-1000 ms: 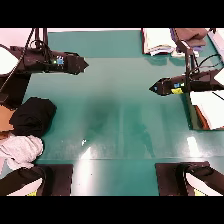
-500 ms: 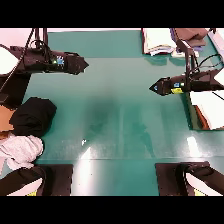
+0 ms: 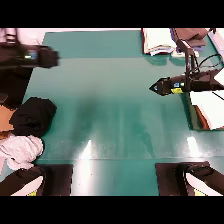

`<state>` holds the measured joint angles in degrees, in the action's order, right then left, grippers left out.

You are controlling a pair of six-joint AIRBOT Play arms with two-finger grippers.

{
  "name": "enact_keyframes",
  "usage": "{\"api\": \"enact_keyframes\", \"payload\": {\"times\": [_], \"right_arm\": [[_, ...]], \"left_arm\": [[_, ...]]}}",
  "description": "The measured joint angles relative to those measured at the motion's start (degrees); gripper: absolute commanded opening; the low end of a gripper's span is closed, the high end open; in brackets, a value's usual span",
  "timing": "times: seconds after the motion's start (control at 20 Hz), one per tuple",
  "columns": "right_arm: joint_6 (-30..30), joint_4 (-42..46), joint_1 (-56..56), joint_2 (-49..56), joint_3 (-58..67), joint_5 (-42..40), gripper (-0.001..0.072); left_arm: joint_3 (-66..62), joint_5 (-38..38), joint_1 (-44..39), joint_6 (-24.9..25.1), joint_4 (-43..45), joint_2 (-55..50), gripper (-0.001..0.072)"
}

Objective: Fold the shirts.

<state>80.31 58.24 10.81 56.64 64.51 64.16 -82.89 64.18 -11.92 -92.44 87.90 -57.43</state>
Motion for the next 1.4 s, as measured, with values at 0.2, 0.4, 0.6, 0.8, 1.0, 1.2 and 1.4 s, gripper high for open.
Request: {"api": "enact_keyframes", "payload": {"times": [0.2,0.4,0.6,0.8,1.0,1.2,1.4], "right_arm": [[0.0,-0.1,0.0,0.0,0.0,0.2,0.0021],[0.0,-0.2,0.0,0.0,0.0,0.3,0.0022],[0.0,-0.2,0.0,0.0,0.0,0.3,0.0021],[0.0,-0.2,0.0,0.0,0.0,-0.3,0.0022],[0.0,-0.2,0.0,0.0,0.0,-1.1,0.0021],[0.0,-0.2,0.0,-1.6,1.5,-2.8,0.0021],[0.0,0.0,-0.2,-2.3,10.4,-4.1,0.0021]], "left_arm": [[5.3,7.3,9.7,-0.4,12.0,1.2,0.0717],[17.5,3.4,16.3,-2.9,15.1,1.5,0.0717],[29.9,-3.7,18.6,-4.4,14.0,0.2,0.0716],[35.3,-8.4,19.3,-4.9,10.6,-1.6,0.0269],[35.5,-9.2,19.4,-5.1,7.5,-2.1,0.0025],[24.9,-5.1,19.1,-4.2,5.9,-0.6,0.0023],[5.7,-0.7,12.7,-0.3,4.8,3.3,0.0023]]}}
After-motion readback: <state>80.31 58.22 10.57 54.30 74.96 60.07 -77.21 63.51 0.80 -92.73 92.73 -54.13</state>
